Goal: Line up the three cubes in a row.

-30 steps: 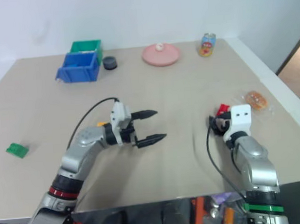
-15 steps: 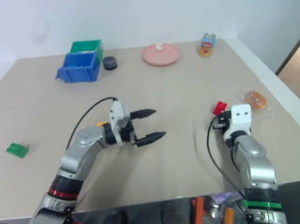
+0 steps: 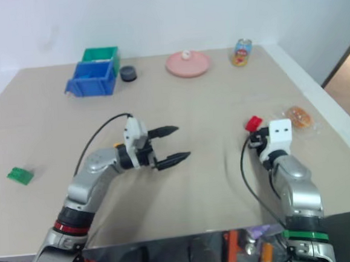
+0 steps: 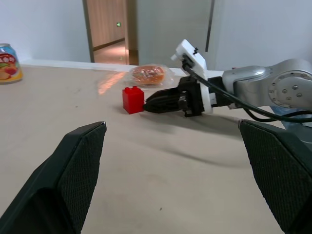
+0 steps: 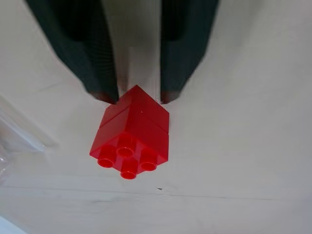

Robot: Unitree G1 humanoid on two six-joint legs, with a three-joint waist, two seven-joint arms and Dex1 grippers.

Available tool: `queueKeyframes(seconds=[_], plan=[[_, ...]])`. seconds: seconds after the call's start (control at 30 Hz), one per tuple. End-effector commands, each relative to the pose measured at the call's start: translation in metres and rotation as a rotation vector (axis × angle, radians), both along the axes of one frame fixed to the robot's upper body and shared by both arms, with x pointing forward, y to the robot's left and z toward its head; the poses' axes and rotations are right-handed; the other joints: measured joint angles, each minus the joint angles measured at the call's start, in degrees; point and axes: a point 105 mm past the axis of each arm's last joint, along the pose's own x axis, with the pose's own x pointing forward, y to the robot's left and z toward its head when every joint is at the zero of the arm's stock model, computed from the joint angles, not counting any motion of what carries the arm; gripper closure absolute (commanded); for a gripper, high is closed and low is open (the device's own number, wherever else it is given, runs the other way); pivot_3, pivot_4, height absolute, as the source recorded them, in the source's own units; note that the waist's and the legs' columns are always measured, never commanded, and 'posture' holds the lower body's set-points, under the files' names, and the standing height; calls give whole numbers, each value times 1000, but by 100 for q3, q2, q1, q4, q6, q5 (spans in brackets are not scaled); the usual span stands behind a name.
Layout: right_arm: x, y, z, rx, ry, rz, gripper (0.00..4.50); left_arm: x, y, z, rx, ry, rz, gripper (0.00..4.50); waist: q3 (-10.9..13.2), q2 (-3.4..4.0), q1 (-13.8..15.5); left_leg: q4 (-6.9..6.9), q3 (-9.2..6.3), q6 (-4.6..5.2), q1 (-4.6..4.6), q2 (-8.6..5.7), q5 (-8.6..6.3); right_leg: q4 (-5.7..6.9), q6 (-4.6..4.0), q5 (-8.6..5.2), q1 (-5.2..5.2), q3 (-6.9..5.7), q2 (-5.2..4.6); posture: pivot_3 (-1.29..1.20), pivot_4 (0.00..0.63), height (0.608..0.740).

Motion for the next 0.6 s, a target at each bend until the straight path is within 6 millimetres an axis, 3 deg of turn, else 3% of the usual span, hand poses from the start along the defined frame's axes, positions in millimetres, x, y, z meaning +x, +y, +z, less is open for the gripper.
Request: queueKeyframes(seconds=[0.03, 0.1, 0.17, 0.37, 0.6], plan=[[-13, 5, 23, 12, -47, 50, 2198, 0, 3, 12, -30, -40, 8, 0, 0, 0, 1, 0, 0, 0, -1, 0, 0, 0, 0, 0, 0, 0, 0, 0, 150, 740], [-20, 17, 21, 20, -22, 99, 1260, 1, 3, 12, -34, -39, 11, 0, 0, 0, 1, -3, -3, 1, -1, 0, 0, 0, 3, -2, 0, -4, 0, 0, 150, 740], [-24, 33, 14, 37, 12, 144, 680, 1, 2, 12, -39, -35, 12, 0, 0, 0, -5, -4, -4, 1, -1, 0, -1, 0, 4, -3, 0, -4, 0, 0, 150, 740], [-13, 58, 11, 91, 21, 137, 680, 1, 0, 12, -46, -33, 7, 0, 0, 0, -19, -1, -3, 1, 4, 2, 1, 0, -6, 2, -1, -4, 1, 0, 150, 740], [8, 50, 12, 68, -11, -30, 680, 1, 1, 14, -51, -33, 16, 0, 0, -1, -5, -1, -2, 1, -3, 1, 1, -1, -4, -1, -3, -3, 1, 0, 150, 740]])
